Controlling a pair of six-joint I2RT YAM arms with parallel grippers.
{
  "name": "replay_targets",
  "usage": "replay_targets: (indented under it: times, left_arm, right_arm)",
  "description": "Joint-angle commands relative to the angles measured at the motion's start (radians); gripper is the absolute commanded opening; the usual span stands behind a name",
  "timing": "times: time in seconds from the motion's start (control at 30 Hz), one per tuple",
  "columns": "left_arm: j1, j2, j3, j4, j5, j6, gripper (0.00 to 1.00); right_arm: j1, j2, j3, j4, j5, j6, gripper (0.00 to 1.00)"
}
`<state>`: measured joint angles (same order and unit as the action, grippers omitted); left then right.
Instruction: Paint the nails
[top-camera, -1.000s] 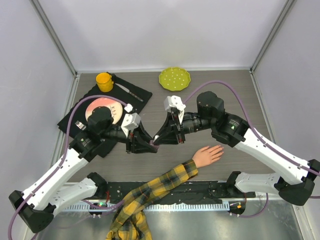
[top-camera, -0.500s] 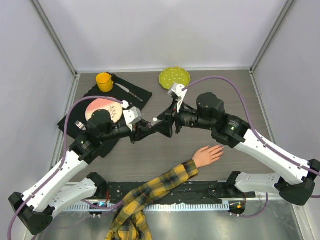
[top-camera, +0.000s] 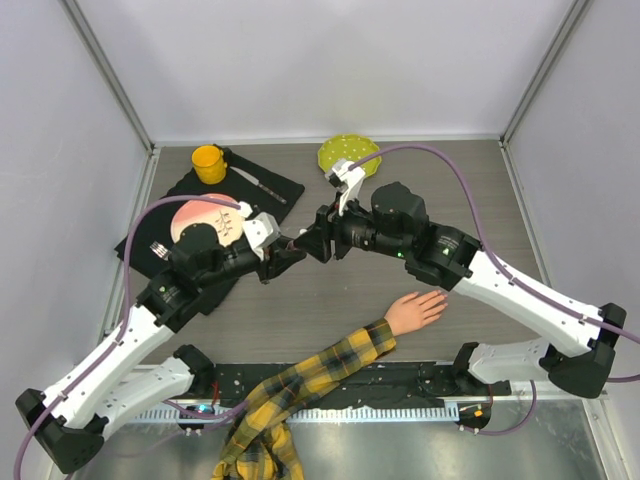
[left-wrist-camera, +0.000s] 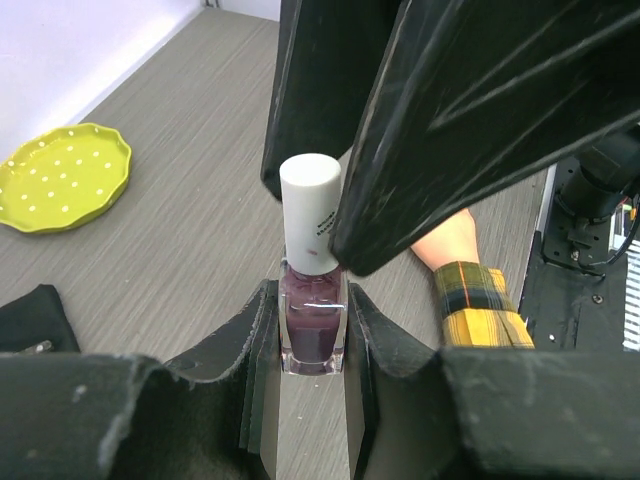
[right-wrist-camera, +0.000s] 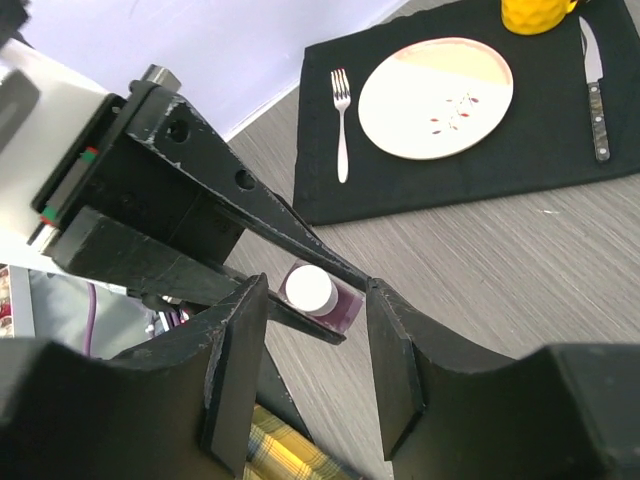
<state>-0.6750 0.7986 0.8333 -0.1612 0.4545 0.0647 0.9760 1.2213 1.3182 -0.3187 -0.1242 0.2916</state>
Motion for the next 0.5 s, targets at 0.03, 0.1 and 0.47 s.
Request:
replay_targets:
  times: [0.03, 0.1, 0.47]
  left_arm:
    - [-0.003, -0.021, 0.001, 0.072, 0.001, -0.005, 0.00]
    - [-0.003, -0.022, 0.001, 0.077, 0.015, -0.006, 0.00]
    - [-0.003, -0.024, 0.050, 0.057, 0.391, -0.057, 0.00]
  right_arm:
    - [0.021, 0.020, 0.061, 0.026, 0.034, 0.001, 0.47]
    - [0.024, 0.024, 0.064, 0.027, 0.034, -0.003, 0.38]
    - [0.024, -0.025, 0.015, -0.005, -0.228, -0.228, 0.01]
